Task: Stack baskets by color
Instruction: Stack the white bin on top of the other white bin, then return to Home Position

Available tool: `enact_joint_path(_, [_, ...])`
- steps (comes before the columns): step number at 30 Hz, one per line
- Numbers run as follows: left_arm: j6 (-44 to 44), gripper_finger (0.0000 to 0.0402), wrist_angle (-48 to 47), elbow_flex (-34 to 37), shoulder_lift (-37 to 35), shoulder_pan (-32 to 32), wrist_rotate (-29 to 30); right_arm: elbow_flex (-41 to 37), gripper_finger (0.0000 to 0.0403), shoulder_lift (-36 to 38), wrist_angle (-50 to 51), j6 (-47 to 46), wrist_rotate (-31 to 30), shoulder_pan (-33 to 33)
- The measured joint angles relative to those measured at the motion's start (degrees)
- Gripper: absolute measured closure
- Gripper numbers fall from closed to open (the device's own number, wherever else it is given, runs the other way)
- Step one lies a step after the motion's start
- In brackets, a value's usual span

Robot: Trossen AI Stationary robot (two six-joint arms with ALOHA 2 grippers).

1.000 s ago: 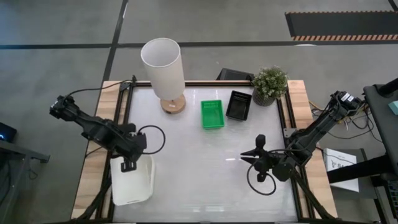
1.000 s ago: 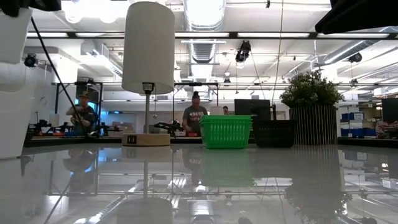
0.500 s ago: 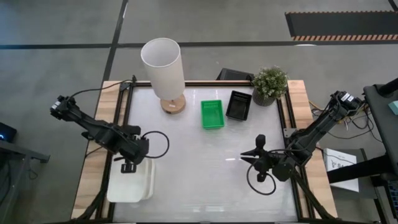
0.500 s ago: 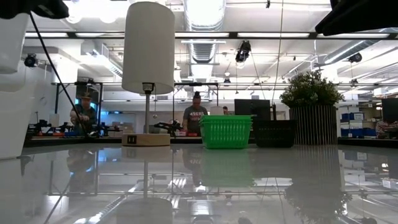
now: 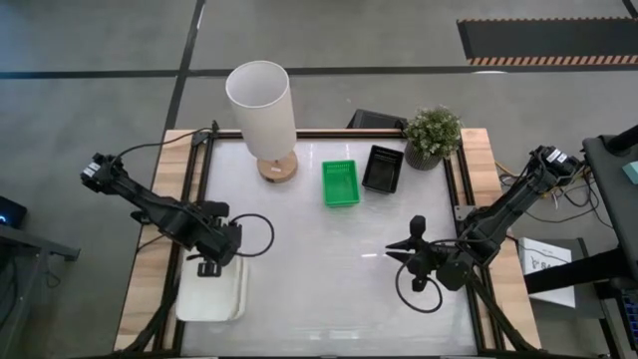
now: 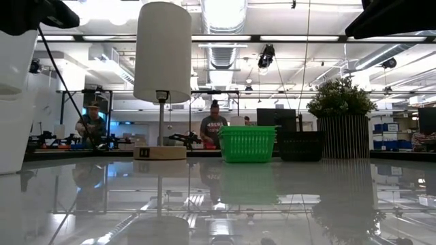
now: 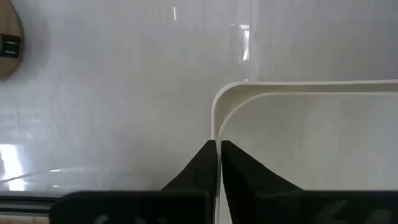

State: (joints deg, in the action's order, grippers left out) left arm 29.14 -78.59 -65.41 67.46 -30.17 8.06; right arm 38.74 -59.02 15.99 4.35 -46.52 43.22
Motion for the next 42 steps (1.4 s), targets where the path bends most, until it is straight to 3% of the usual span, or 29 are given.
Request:
enact_joint_path(4, [-1.1,0.0387,-0.3,0.2,0.0,0.0,1.5,0.0,0.0335,0.0,0.0,0.1,0.0,0.0])
enact_joint_path(18, [-1.0,0.0283,0.2,-0.1,0.0,0.0,1.4,-0.4,0.0335,0.0,0.2,-0.8,0.0,0.0])
enact_joint_path(30, [0.7,0.0271,0.2,-4.7,0.0,0.0,1.0,-0.4,0.0335,0.0,0.2,-1.4,0.0,0.0])
enact_joint_path(33, [5.4,0.0272,4.2,-5.2,0.0,0.0,2.1,-0.5,0.0335,0.0,-0.1,-1.5,0.0,0.0])
enact_joint_path(37, [5.6,0.0276,16.9,-4.3,0.3,-3.0,12.6,-3.4,0.0335,0.0,-4.9,-1.0,0.2,0.2])
enact_joint_path(42, [-15.4,0.0301,43.5,0.2,3.8,-7.4,29.0,-12.4,0.0335,0.0,-28.3,5.9,3.4,0.4])
